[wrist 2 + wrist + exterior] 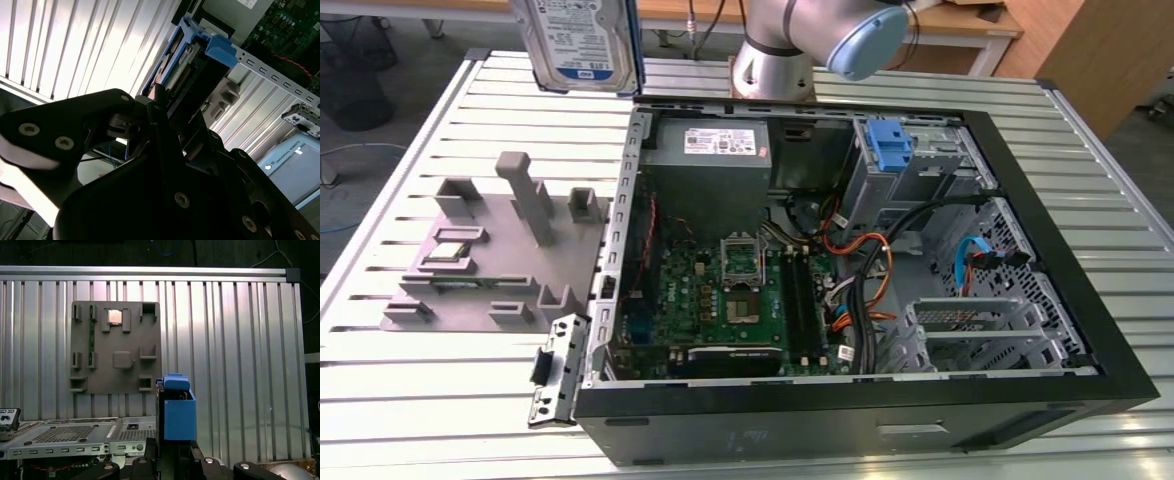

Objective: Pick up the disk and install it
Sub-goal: 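Pick up the disk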

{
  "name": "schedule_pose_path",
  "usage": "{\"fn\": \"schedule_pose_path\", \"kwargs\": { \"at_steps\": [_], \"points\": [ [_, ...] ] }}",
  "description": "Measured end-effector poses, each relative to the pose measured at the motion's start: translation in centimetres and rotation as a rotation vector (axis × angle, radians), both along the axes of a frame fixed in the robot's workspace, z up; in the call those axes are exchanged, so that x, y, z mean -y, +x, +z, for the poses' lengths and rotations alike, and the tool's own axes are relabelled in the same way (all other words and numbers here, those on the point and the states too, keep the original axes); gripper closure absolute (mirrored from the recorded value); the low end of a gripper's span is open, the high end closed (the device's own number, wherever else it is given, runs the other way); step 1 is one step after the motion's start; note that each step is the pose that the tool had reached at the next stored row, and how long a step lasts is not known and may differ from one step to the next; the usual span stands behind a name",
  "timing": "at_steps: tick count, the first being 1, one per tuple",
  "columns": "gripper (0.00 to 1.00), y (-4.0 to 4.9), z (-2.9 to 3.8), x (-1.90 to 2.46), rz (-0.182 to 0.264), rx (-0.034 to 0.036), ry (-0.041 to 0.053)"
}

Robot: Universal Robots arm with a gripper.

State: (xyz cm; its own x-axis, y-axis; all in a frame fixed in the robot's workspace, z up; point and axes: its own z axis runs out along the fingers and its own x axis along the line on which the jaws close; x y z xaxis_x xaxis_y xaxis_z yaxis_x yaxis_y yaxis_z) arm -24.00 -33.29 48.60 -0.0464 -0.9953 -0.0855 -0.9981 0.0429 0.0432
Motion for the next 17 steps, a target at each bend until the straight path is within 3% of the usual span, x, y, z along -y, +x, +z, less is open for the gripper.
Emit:
{"fn": "schedule_pose_path", "kwargs": {
  "at_steps": [10, 17],
  "points": [
    [0.65, 0.02, -0.03, 0.94, 0.0, 0.0001, 0.0001],
    [0.65, 0.11, -0.03, 0.98, 0.0, 0.0, 0.0]
  ]
}}
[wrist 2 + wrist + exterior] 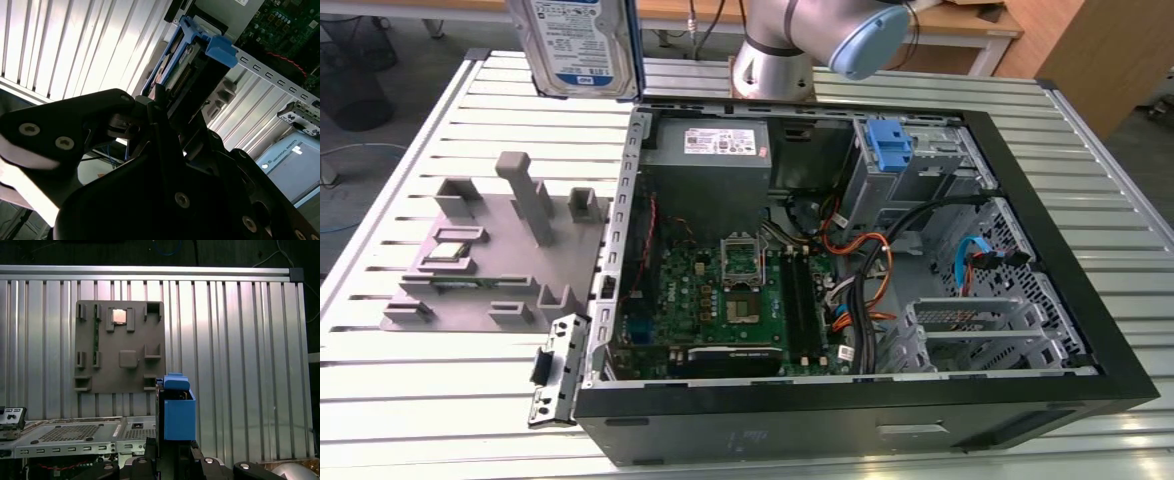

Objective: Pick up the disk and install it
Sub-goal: 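Pick up the disk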

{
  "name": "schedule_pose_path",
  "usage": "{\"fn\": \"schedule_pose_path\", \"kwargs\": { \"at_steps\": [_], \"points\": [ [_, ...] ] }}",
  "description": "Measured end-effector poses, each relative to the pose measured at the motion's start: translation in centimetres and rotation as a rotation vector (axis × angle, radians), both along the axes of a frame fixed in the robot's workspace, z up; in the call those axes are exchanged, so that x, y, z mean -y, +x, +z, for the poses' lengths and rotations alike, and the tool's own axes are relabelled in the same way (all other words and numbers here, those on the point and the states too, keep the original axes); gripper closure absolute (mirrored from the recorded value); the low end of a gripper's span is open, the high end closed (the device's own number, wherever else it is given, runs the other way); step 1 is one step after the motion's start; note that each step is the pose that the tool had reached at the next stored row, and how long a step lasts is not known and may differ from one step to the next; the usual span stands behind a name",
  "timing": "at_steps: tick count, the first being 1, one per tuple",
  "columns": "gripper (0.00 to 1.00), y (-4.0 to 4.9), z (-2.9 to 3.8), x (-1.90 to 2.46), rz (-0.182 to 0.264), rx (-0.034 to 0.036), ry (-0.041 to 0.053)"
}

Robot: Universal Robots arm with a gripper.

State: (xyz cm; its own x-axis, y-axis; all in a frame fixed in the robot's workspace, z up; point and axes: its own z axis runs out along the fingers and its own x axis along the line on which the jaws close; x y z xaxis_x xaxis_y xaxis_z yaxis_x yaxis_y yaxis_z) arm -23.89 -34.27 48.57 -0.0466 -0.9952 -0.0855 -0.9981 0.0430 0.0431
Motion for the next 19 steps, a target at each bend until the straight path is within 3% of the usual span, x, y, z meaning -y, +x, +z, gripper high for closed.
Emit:
{"fn": "schedule_pose_path", "kwargs": {
  "at_steps": [19],
  "points": [
    [0.65, 0.65, 0.0, 0.0, 0.0, -0.0003, 0.0]
  ]
}}
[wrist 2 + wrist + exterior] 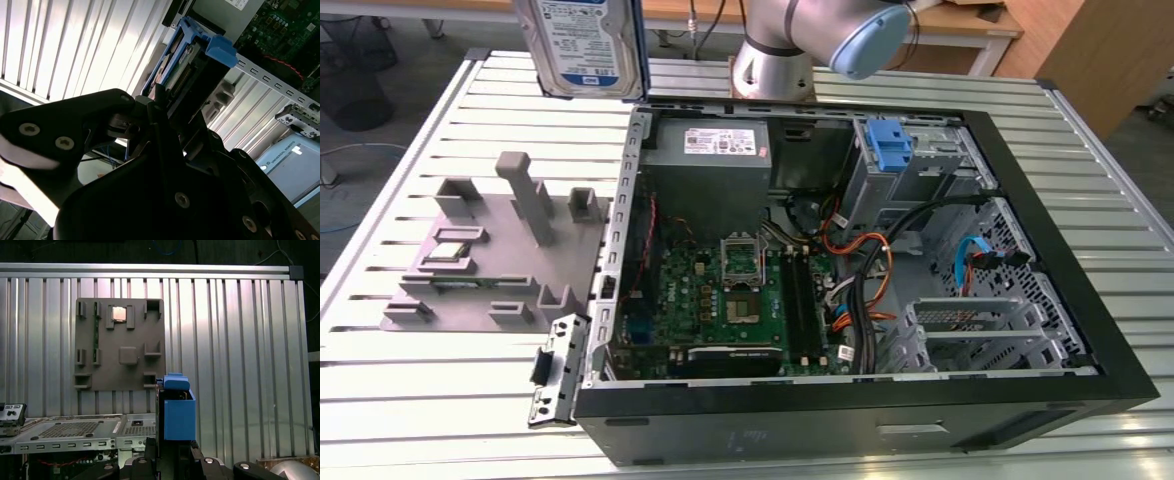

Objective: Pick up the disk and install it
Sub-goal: 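Pick up the disk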

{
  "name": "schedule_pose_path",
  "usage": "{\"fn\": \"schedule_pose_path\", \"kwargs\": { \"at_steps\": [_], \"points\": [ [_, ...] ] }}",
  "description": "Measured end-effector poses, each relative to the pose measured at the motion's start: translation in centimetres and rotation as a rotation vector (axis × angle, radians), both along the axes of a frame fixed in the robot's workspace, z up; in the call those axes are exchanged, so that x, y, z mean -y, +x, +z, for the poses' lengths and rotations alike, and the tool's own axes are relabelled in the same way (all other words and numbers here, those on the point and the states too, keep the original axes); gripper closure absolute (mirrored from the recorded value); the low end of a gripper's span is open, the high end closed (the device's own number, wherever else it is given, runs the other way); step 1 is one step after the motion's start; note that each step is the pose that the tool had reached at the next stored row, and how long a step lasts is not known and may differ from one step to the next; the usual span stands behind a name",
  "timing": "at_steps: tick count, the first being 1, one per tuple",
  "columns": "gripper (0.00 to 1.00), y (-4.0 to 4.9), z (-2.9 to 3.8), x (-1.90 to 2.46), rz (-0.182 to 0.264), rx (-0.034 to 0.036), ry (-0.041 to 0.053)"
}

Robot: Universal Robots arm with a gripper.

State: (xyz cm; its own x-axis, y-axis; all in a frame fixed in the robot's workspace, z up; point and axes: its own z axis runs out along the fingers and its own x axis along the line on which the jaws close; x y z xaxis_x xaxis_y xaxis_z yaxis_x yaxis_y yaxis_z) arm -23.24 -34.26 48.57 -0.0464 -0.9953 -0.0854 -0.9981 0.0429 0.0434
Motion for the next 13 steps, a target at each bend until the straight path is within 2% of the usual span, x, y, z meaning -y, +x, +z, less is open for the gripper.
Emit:
{"fn": "schedule_pose_path", "kwargs": {
  "at_steps": [13],
  "points": [
    [0.65, 1.73, -0.01, 0.0, 0.0, -0.0006, 0.0]
  ]
}}
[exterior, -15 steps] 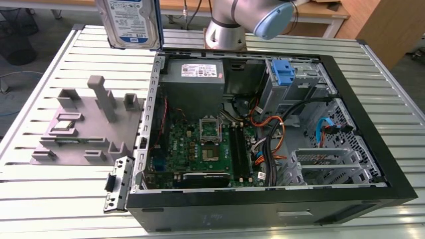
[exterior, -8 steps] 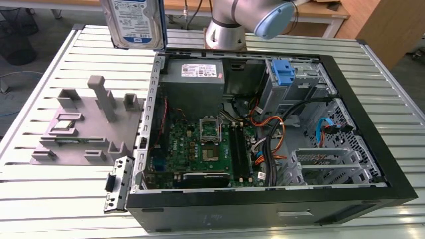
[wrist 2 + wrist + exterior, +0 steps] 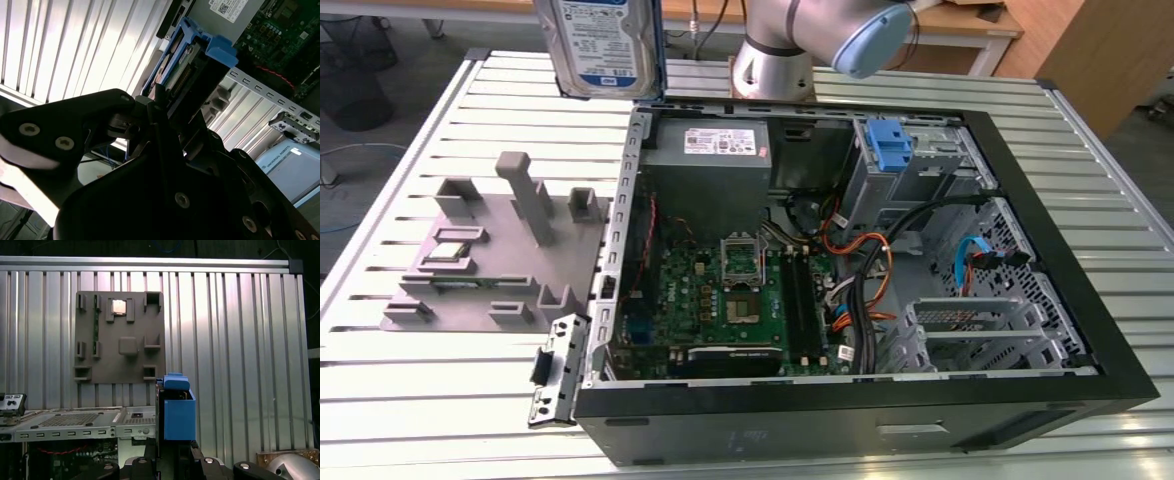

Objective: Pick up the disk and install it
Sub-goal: 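Pick up the disk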

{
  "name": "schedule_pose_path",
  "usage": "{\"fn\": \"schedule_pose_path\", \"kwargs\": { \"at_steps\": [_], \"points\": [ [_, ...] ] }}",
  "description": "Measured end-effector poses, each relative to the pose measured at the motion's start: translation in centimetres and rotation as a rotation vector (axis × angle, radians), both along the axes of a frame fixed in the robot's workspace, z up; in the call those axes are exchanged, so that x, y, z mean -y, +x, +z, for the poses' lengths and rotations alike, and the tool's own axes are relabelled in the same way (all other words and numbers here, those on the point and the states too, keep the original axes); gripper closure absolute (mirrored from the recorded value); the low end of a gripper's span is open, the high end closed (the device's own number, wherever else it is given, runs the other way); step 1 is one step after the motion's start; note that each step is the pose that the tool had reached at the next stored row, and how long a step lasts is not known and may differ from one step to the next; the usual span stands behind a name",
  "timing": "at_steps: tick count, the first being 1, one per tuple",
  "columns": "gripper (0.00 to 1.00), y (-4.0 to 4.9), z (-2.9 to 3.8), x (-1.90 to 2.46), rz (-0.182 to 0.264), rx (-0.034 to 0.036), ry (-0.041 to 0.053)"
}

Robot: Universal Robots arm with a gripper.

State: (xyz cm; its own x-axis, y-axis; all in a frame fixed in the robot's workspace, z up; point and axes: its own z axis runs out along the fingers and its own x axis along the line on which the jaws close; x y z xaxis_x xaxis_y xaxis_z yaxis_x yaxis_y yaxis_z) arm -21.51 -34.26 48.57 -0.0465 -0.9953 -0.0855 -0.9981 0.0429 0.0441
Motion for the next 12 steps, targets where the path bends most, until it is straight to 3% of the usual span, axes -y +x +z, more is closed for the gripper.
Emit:
{"fn": "schedule_pose_path", "kwargs": {
  "at_steps": [12],
  "points": [
    [0.65, 0.55, 0.0, 0.0, 0.0, -0.0002, 0.0]
  ]
}}
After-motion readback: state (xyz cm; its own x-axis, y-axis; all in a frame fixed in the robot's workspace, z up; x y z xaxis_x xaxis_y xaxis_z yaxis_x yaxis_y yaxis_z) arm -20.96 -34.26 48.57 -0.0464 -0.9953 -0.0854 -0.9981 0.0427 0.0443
